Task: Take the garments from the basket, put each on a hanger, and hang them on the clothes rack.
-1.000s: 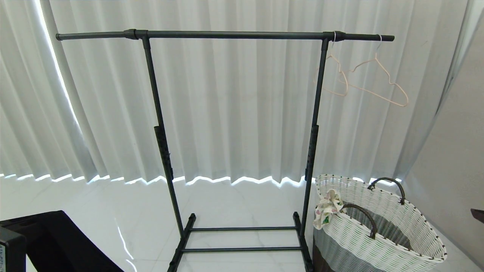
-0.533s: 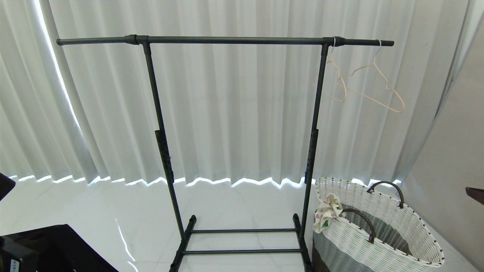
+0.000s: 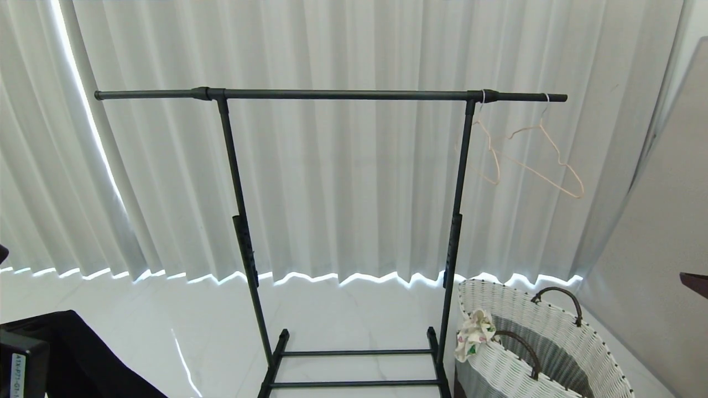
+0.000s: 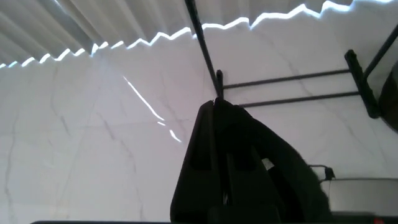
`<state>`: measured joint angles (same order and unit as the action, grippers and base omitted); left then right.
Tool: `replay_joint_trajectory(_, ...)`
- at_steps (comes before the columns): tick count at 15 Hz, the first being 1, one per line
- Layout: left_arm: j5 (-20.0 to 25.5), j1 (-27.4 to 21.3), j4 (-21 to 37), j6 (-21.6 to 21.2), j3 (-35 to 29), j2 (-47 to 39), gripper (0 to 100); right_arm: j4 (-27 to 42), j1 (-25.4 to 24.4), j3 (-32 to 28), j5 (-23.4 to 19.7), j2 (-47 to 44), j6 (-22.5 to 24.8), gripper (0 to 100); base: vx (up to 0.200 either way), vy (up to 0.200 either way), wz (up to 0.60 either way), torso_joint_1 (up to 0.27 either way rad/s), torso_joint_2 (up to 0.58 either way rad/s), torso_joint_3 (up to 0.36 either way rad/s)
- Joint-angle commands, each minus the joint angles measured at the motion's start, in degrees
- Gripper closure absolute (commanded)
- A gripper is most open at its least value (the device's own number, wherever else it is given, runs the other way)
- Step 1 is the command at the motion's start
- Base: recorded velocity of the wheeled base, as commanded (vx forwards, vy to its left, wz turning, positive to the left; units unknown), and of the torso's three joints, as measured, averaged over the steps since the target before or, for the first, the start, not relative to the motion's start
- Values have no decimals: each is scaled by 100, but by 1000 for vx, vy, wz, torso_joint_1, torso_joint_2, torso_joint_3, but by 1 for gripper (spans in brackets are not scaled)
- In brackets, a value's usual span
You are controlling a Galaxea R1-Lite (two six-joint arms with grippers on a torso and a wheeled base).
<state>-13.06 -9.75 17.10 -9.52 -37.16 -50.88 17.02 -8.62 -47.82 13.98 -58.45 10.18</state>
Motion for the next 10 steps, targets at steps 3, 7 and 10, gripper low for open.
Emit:
replay_joint_trajectory(3, -4, 158, -225, -6, 7, -238, 100, -6, 1, -16, -1, 1, -7, 0, 0, 0, 0, 203, -471, -274)
replay_joint_trajectory(7, -4, 158, -225, 3, 7, -229, 100, -41, 1, -8, -10, 18, -34, 0, 0, 0, 0, 217, -499, -282)
replay_joint_trajectory(10, -4, 158, -295, 3, 7, -247, 100, -137, 1, 10, -1, 9, -42, 0, 0, 0, 0, 235, -512, -286)
